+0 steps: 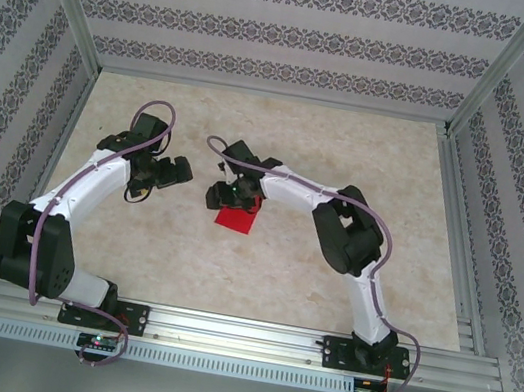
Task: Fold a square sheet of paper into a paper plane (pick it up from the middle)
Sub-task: Move the paper to the center of the table, then third fold the triangle at the center of the table.
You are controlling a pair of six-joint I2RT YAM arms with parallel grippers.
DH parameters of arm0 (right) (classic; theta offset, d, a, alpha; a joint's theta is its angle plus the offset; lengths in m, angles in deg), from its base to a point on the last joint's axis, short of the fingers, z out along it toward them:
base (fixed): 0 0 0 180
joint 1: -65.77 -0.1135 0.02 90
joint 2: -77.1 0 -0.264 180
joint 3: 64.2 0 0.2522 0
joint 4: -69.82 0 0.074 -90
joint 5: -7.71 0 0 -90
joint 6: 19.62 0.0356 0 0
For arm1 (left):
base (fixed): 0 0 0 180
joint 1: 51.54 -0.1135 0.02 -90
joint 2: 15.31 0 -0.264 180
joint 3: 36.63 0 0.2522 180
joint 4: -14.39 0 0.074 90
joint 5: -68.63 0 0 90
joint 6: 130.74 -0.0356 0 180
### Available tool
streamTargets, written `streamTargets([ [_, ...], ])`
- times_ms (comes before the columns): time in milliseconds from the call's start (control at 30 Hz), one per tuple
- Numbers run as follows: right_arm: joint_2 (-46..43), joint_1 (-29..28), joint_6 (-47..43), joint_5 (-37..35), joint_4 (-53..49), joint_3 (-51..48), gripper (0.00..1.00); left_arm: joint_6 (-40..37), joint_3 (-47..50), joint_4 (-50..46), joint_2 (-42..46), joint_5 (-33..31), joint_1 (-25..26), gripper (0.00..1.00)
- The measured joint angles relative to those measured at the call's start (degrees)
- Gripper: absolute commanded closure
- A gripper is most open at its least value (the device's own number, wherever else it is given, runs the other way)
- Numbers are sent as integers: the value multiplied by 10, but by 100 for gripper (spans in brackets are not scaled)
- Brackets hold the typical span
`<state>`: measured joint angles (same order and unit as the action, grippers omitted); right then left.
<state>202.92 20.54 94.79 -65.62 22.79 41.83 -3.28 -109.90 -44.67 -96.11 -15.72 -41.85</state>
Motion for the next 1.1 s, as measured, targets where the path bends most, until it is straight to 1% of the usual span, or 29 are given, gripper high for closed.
streamTargets([
  [133, -70, 8, -55, 16, -19, -100, 42, 2, 0, 10, -3, 21, 0, 5],
  [233, -113, 15, -78, 30, -35, -160, 42, 2, 0, 23, -9, 46, 0, 9],
  [400, -155, 23, -69, 40, -40, -210, 42, 3, 1, 52, -23, 85, 8, 18],
  [467, -182, 27, -46, 39, -35, -228, 41, 6, 3, 67, -28, 101, 19, 25],
  [500, -200, 28, -31, 37, -30, -237, 41, 8, 5, 75, -31, 109, 26, 31],
  [533, -224, 32, -13, 33, -22, -246, 42, 11, 8, 85, -34, 120, 35, 42],
  [567, -252, 38, 5, 29, -9, -259, 43, 16, 9, 94, -37, 128, 45, 47],
  [667, -340, 64, 65, 12, 27, -299, 47, 25, 8, 129, -57, 158, 83, 55],
  [767, -407, 94, 114, -5, 52, -351, 51, 30, -9, 149, -101, 181, 132, 60],
  [867, -442, 119, 153, -12, 63, -408, 52, 36, -45, 167, -159, 200, 182, 69],
  [933, -455, 130, 174, -12, 65, -444, 52, 40, -68, 180, -194, 212, 207, 72],
  [1100, -470, 138, 205, -2, 73, -496, 51, 51, -110, 206, -266, 230, 249, 79],
])
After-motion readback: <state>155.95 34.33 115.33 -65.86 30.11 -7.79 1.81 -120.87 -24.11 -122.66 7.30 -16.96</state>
